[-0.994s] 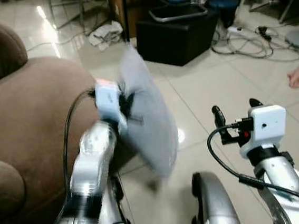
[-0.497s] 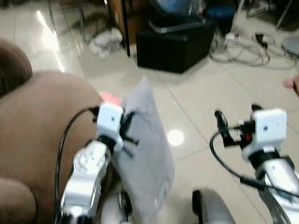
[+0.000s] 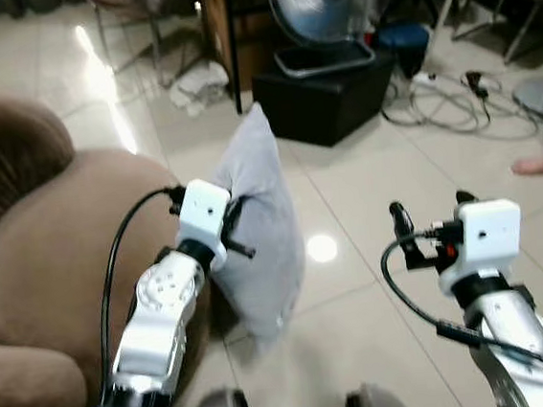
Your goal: Move the pillow to the sofa from floor
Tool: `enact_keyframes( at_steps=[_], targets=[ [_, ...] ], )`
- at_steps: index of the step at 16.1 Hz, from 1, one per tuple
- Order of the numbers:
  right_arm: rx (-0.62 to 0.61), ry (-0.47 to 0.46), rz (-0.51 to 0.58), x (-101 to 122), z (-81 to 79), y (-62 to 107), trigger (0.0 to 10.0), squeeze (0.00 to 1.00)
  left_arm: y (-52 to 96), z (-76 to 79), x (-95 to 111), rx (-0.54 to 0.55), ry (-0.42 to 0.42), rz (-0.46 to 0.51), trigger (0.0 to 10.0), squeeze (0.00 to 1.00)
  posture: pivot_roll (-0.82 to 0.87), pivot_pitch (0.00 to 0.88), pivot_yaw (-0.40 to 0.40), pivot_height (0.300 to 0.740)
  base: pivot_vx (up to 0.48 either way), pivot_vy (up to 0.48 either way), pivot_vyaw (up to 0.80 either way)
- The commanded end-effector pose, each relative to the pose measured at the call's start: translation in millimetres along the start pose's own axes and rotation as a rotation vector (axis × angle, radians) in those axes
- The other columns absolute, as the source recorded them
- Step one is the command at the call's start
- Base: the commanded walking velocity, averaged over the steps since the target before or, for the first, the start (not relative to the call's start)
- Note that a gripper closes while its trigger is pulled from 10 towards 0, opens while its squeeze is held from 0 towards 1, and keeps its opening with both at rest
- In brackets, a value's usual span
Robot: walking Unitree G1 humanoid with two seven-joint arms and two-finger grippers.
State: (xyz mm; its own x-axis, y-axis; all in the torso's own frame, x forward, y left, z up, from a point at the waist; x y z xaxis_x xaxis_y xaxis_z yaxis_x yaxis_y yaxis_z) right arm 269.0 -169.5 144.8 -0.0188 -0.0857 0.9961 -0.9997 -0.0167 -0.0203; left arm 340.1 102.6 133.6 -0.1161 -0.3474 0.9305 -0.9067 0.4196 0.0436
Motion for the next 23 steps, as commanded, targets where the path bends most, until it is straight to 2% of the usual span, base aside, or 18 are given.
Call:
enact_keyframes(
  at_steps=[1,5,7,9,12,15,18,23],
  targets=[
    [-0.017,-0.008,-0.011,-2,5.2,1.3,10.0,0.0,-2.5,-3.0,18,0.009,-0.016,0.065,10.0,0.0,-0.06,0.047,-0.028,0.74,0.0,0.0,0.0],
    [-0.024,-0.008,-0.011,-4,5.3,2.9,10.0,0.0,-5.1,-3.1,23,0.003,-0.009,0.075,10.0,0.0,-0.06,0.049,-0.022,0.74,0.0,0.0,0.0],
    [-0.023,-0.004,-0.028,-9,3.6,2.0,10.0,0.0,-9.3,-2.3,30,-0.004,-0.045,0.107,10.0,0.0,-0.06,0.05,-0.023,0.74,0.0,0.0,0.0],
    [0.043,0.055,-0.067,-16,-6.0,2.8,10.0,0.0,-11.1,-2.8,37,0.003,-0.041,0.134,10.0,0.0,-0.06,0.047,-0.026,0.74,0.0,0.0,0.24],
    [0.135,0.074,-0.088,-22,-21.7,5.1,10.0,0.0,-12.0,-7.1,39,0.011,-0.044,0.14,10.0,0.0,-0.05,0.03,-0.026,0.74,0.308,0.0,0.8],
    [0.172,0.092,-0.107,-27,-26.1,5.5,10.0,0.0,-13.9,-16.0,35,0.041,-0.077,0.113,10.0,0.0,-0.05,0.027,-0.027,0.74,0.377,0.0,0.8],
    [0.181,0.103,-0.115,-31,-25.5,5.7,10.0,0.0,-16.2,-20.1,34,0.055,-0.085,0.101,10.0,0.0,-0.04,0.012,-0.029,0.74,0.42,0.0,0.8],
    [0.153,0.118,-0.109,-31,-20.6,5.2,10.0,0.0,-23.5,-11.7,35,0.017,-0.099,0.109,10.0,0.0,-0.04,0.011,-0.02,0.74,0.431,0.0,0.8]
  ],
)
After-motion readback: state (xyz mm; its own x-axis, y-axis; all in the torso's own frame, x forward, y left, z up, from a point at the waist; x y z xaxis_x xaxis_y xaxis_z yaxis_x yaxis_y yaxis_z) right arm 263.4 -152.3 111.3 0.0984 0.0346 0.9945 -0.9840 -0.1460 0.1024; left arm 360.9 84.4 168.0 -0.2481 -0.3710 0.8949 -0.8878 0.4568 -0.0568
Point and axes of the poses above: a point about 5 cm out from each wrist's last joint towards the gripper, its own y axis pointing back from the gripper into the wrist, its own x axis along the axis of the wrist's last joint, z = x × y, the point moved 5 cm from there along -y, pointing out of the wrist towards the gripper, and after that the axes turned 11 degrees about -y, right-handed, at the moved point
